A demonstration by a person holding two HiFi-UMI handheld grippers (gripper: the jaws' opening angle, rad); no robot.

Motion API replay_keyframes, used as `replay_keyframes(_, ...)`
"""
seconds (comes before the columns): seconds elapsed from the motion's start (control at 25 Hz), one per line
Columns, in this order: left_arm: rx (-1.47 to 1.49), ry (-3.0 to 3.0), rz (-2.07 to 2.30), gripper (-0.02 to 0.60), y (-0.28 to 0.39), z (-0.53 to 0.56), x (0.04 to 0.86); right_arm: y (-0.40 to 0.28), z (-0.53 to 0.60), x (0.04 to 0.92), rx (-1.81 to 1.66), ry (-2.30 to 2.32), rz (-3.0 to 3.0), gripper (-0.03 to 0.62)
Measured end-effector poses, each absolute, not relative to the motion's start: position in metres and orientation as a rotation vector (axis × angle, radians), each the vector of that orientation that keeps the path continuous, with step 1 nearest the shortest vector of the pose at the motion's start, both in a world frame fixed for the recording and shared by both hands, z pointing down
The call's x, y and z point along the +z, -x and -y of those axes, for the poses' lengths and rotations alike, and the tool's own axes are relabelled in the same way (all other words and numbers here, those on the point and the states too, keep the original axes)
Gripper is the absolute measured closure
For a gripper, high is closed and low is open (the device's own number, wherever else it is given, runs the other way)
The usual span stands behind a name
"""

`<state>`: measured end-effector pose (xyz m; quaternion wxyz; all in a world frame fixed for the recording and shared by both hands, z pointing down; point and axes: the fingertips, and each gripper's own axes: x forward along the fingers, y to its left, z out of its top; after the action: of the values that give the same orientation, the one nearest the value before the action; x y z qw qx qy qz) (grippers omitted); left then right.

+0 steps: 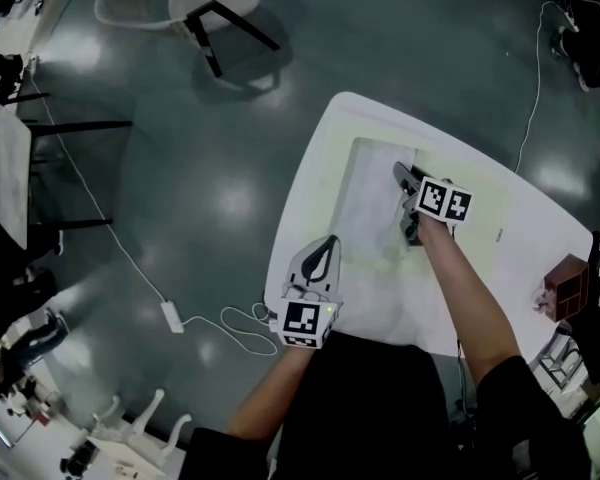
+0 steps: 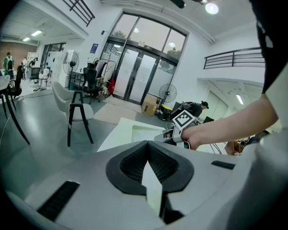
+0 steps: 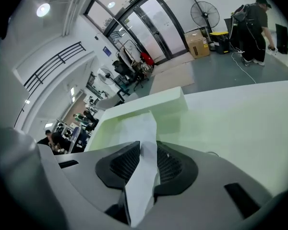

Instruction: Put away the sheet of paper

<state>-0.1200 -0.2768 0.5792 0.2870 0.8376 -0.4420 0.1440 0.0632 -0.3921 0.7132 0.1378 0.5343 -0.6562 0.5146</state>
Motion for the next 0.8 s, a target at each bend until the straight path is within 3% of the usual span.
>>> replay_keyframes(0.24, 0.379, -2.239, 1.182, 0.578, 0.125, 0.277, 0.579, -0.068, 0.394, 0.715, 1.470, -1.566, 1.895, 0.499)
replay_keyframes(0.56, 0.367, -2.256, 1.168, 0.578, 0.131, 0.283, 0.582, -0.073, 0.380, 0.693, 1.429, -1.537, 1.938, 0.424)
replay_keyframes(0.8, 0.354, -2.271, 1.127, 0.578, 0.121, 0.282, 0.582, -0.101, 0.334, 0.664, 1.364, -1.554, 1.949, 0.421)
